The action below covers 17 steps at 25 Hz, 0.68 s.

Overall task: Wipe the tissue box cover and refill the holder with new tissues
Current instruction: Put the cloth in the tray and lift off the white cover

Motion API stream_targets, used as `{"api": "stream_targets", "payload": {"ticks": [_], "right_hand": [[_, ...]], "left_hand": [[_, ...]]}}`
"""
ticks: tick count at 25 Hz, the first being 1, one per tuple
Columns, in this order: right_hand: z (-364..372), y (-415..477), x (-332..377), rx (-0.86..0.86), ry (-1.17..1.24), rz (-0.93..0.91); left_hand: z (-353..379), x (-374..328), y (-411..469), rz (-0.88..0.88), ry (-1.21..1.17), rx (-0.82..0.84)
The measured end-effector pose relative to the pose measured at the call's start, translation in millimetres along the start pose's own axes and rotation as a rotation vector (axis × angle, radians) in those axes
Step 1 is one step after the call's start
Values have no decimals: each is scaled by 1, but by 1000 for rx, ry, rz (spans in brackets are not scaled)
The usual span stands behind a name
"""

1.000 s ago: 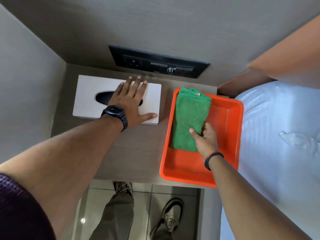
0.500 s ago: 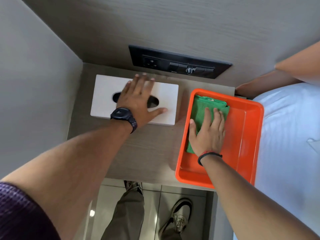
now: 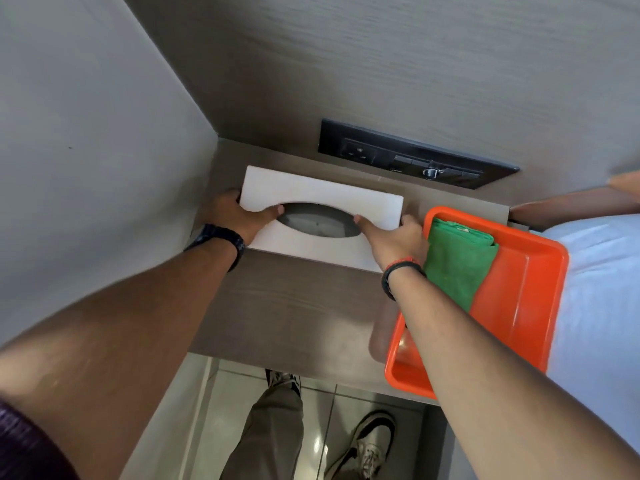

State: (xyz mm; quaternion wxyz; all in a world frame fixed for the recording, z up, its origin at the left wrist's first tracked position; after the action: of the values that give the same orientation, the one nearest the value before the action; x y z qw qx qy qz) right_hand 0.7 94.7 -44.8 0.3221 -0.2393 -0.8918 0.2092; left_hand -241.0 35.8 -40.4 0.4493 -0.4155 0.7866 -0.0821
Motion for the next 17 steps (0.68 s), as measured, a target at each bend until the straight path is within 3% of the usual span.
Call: {"api": "stream_targets", "payload": {"ticks": [17], "right_hand": [[6,-8,5,-34,-59,45]], "left_hand": [[-1,-3,17,-100,-149,31]]}}
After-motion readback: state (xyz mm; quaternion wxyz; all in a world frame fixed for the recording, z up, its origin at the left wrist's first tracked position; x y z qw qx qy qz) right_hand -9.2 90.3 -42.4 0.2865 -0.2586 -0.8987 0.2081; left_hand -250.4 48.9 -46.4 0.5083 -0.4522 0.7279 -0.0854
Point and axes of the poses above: each hand's wrist, its own y-axis towards the middle knuckle, its own z-axis out of the palm, x = y × z, the point moved 2 cm from there along y, towards the middle knuckle, and after that the axes turned 4 degrees about -y, right-handed, at the moved point
